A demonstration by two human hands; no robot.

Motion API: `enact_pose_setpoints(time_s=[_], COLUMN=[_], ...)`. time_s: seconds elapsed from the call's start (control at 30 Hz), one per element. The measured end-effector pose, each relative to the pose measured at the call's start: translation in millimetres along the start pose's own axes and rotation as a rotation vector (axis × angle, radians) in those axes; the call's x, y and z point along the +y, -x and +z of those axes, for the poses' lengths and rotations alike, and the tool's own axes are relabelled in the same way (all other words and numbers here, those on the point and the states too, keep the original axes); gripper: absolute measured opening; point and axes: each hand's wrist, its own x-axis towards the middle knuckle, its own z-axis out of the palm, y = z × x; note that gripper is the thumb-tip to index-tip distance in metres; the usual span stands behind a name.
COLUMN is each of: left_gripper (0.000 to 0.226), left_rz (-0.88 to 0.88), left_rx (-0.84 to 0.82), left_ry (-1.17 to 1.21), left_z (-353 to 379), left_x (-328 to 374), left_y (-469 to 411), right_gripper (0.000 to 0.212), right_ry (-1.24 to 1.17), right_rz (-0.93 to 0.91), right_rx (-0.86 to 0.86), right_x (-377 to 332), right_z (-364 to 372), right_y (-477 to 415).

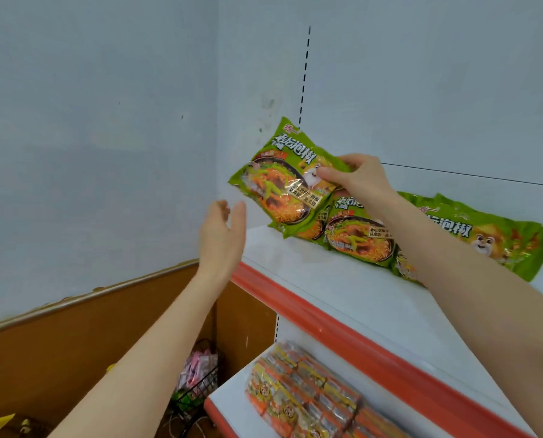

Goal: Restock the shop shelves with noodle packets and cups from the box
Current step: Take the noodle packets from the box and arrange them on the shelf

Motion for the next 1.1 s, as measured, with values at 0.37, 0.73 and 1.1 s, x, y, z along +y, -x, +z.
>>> enact_pose_setpoints(time_s=[0.37, 0.73, 1.1], left_gripper=[0.045, 0.041, 0.043], left_rz=[0.323, 0.425, 0.481], left_rx=[-0.646, -0.582, -0.596], left_ry=[-0.619, -0.614, -0.663], left_z=[46.2, 50.0, 49.1], left_x=[-46.3, -52.4, -48.1], left_y=[8.1, 7.4, 7.4], right_gripper=[0.047, 0.047, 0.050], right_ry=[0.706, 0.908, 1.110], right_rz=[-0.053, -0.001, -0.110], right_rx=[-0.063, -0.138, -0.011], right_x=[46.8, 66.3, 69.9], right_z=[24.0, 28.7, 25.7], right_y=[-75.5, -76.9, -70.8])
